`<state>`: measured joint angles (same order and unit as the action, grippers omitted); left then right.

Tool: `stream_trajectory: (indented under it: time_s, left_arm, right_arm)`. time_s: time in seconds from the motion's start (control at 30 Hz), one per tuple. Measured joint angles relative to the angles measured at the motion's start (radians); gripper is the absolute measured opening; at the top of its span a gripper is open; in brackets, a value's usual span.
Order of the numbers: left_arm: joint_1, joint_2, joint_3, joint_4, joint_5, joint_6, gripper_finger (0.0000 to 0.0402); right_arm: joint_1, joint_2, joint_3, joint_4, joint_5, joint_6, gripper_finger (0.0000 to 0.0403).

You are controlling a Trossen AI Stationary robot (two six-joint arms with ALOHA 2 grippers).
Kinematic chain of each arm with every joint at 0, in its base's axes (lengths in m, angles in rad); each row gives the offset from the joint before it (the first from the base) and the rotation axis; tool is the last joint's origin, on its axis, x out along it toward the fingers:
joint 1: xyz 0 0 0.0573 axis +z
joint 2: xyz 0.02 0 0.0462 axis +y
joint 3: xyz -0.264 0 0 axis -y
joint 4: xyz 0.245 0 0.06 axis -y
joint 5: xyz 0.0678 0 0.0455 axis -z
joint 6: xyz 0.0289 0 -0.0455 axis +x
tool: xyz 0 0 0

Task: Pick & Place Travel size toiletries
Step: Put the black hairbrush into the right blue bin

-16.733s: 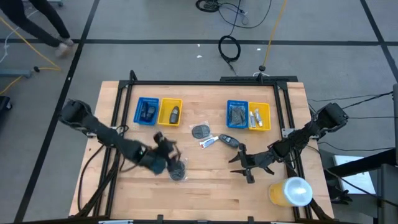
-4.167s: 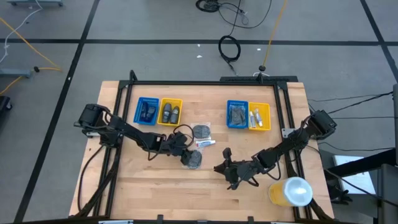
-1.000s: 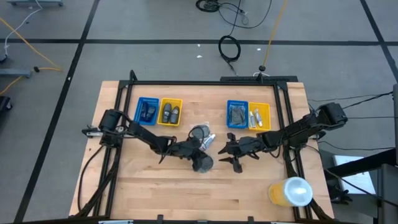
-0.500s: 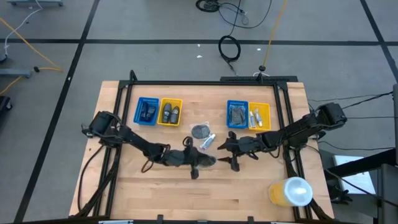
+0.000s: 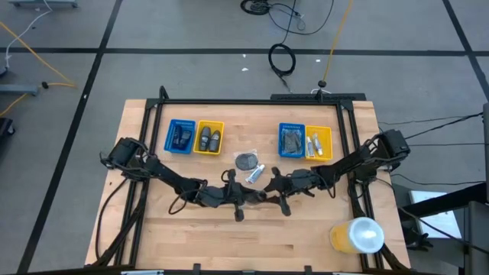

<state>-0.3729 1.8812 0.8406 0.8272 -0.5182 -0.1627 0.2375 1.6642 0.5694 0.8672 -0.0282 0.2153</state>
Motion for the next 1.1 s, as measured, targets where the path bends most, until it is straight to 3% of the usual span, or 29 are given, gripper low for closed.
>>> stream_trajectory:
  time_s: [0.13,0.23,0.43,0.53,0.63,0.73,0.83,0.97,1.1]
  left_arm:
    - [0.000,0.000,0.000,0.000,0.002,0.003,0.0003]
    - [-0.002,0.000,0.000,0.006,0.006,0.019,0.0022]
    - [-0.002,0.000,0.000,0.011,-0.001,0.042,0.0115]
    - [-0.003,0.000,0.000,0.003,0.001,0.043,0.0165]
    - [-0.002,0.000,0.000,-0.008,0.000,0.043,0.0205]
    - [-0.001,0.000,0.000,-0.010,-0.001,0.026,0.0231]
    - [0.004,0.000,0.000,-0.015,0.000,0.022,0.0243]
    - [0.008,0.000,0.000,-0.015,-0.001,0.022,0.0245]
    - [0.007,0.000,0.000,-0.015,0.000,0.022,0.0238]
  right_arm:
    - [0.000,-0.004,0.000,0.000,0.002,-0.018,0.0071]
    - [-0.001,-0.022,0.000,-0.032,0.005,-0.018,0.0029]
    - [0.000,-0.140,0.000,-0.226,0.037,-0.019,0.0027]
    - [0.000,-0.274,0.000,-0.447,0.143,-0.020,0.0042]
    - [-0.002,-0.452,0.001,-0.715,0.335,-0.027,0.0041]
    - [-0.026,-0.631,0.001,-0.927,0.493,-0.055,0.0030]
    - [-0.105,-0.773,0.002,-1.047,0.567,-0.121,0.0027]
    - [-0.274,-0.855,0.004,-1.135,0.503,-0.195,0.0038]
    - [-0.451,-0.823,0.016,-1.207,0.277,-0.235,0.0040]
